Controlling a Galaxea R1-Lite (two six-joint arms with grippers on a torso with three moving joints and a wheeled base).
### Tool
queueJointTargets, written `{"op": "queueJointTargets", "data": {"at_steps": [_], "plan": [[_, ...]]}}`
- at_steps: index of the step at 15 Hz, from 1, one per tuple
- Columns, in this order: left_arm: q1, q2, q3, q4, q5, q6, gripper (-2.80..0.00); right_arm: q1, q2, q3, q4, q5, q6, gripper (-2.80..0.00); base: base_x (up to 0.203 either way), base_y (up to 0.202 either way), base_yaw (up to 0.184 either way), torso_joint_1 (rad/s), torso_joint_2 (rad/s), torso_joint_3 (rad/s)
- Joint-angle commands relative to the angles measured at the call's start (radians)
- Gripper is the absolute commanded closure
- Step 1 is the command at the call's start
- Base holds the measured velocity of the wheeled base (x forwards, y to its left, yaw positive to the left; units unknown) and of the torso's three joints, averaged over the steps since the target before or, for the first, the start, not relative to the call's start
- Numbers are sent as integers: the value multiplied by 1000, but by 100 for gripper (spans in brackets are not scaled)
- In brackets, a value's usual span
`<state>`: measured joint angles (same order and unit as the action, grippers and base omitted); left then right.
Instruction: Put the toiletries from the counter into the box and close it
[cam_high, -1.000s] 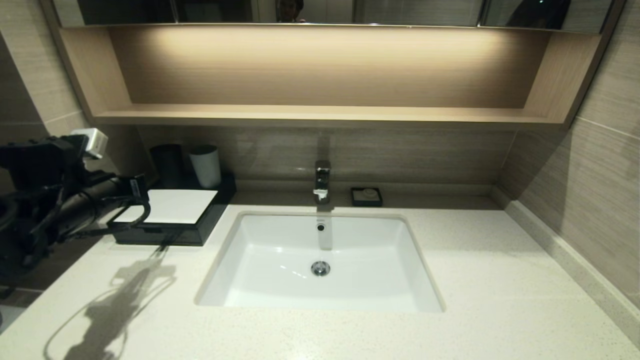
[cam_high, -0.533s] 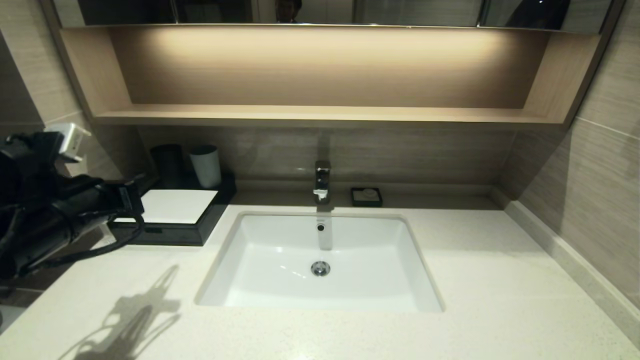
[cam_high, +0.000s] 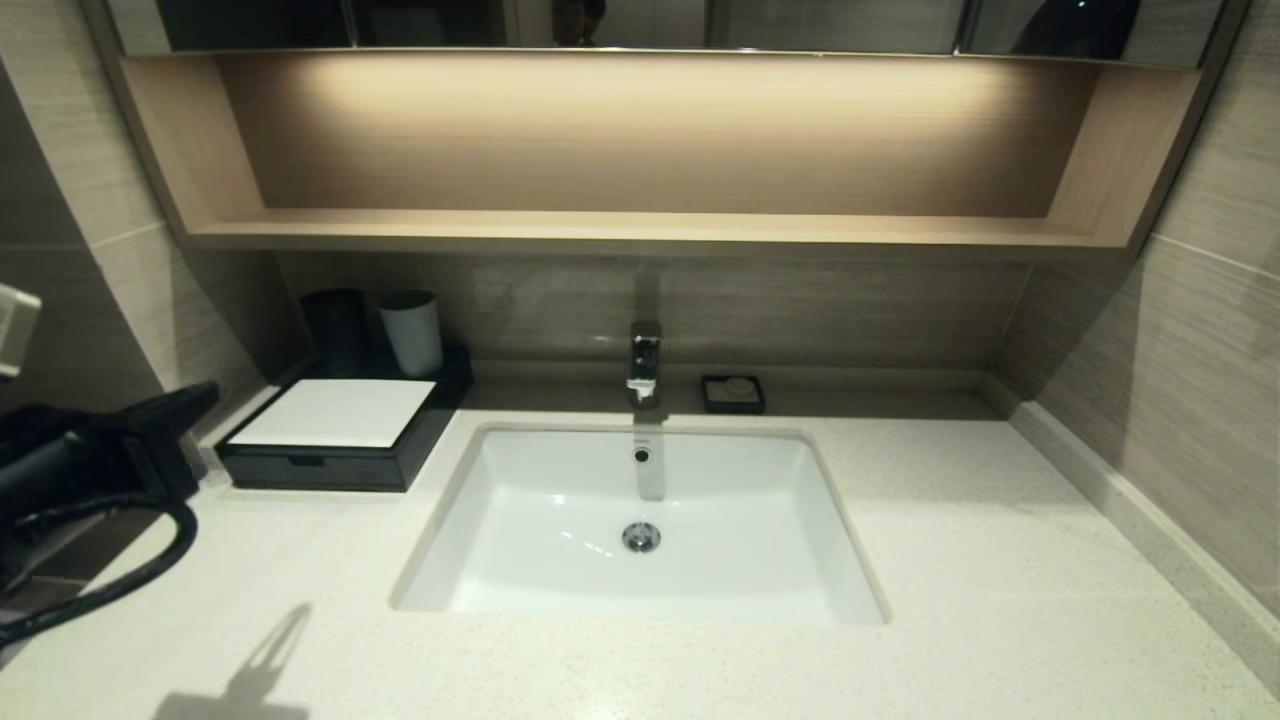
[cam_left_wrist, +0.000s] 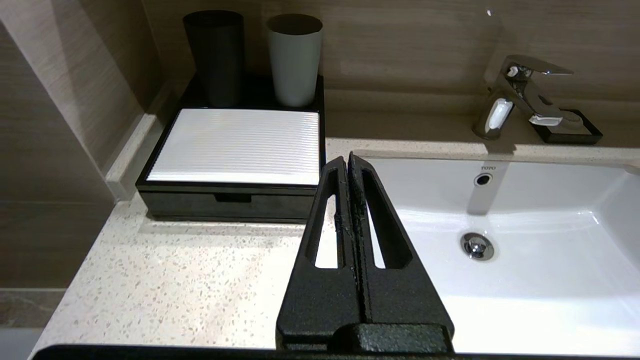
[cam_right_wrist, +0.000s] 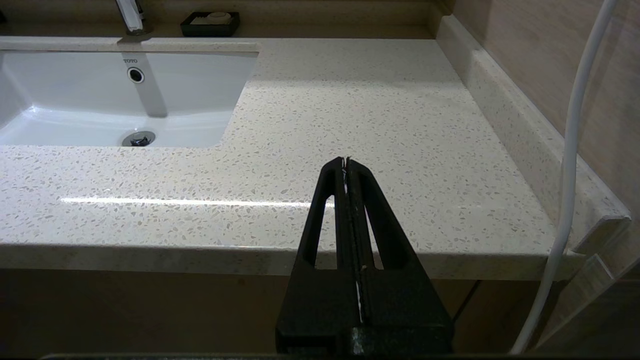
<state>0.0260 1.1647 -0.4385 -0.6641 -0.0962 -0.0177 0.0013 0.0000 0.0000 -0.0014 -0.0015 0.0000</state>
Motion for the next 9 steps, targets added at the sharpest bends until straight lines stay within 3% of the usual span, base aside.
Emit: {"op": "queueJointTargets", "data": {"at_steps": [1,4,9], "plan": [[2,-129,57,6,0,0,0,0,0,2,0,0,0,0,0,0,0,0,0,0],[2,-262,103,69,0,0,0,0,0,2,0,-1,0,0,0,0,0,0,0,0],[1,-481,117,291,-7,0,0,0,0,2,0,0,0,0,0,0,0,0,0,0]]}}
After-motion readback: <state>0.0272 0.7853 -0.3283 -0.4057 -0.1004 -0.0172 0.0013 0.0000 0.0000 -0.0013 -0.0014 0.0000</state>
